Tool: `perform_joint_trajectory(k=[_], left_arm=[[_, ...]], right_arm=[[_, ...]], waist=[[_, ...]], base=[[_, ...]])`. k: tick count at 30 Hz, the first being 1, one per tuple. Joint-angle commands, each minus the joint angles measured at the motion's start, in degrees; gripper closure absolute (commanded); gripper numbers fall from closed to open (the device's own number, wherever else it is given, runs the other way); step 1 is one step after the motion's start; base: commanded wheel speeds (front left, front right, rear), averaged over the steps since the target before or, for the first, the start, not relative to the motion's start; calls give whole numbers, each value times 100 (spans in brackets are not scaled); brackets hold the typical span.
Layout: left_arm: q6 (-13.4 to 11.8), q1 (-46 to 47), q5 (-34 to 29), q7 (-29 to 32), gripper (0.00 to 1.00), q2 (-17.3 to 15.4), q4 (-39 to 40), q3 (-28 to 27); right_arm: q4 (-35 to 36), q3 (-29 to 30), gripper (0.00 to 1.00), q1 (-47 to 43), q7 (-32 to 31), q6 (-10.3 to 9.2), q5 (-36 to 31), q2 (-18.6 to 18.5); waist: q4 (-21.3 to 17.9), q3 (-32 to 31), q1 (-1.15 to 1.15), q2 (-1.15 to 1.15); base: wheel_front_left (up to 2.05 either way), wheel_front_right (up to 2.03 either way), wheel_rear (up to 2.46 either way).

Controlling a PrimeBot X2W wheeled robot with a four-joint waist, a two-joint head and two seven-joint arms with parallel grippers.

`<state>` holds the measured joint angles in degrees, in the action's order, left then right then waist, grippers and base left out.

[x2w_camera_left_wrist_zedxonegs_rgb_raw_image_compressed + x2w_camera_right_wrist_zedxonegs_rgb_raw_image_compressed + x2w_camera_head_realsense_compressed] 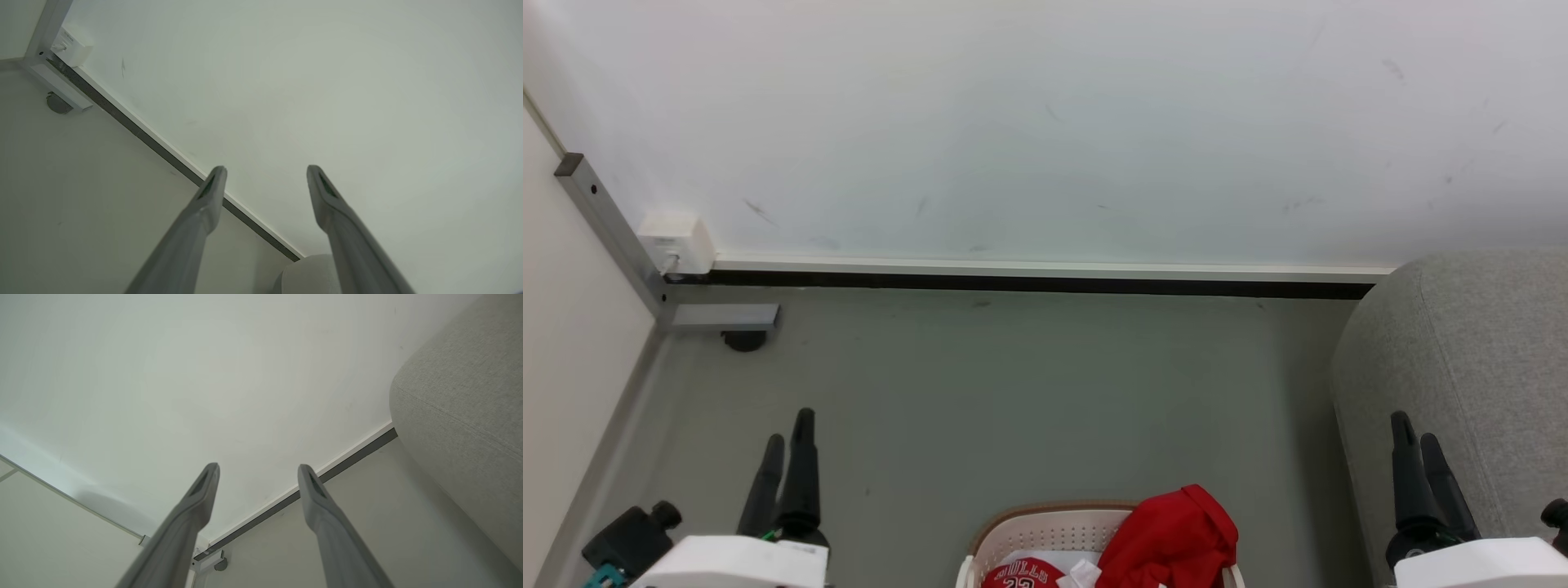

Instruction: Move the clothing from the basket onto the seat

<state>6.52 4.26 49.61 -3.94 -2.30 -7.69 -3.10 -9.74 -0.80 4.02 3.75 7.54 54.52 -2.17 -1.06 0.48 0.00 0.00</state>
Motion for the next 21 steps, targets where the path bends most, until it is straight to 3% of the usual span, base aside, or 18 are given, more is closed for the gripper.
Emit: perform_joint_trajectory(k=[1, 7, 21], left_arm=[[-28, 56, -311, -44, 0, -49, 86, 36], [-179, 38, -1044, -159, 0, -134, 95, 231], [-489, 32, -1936, -391, 0, -285, 67, 486]], right_arm=[[86, -29, 0, 105, 66, -3, -282, -64], [-74, -96, 0, 85, 175, -4, -1011, -68], [-378, -275, 0, 140, 415, -5, -2118, -75]], waist=[[-2, 0, 0, 0], [-13, 1, 0, 0], [-50, -10, 0, 0]], base=[[0, 0, 0], [0, 0, 0], [0, 0, 0]])
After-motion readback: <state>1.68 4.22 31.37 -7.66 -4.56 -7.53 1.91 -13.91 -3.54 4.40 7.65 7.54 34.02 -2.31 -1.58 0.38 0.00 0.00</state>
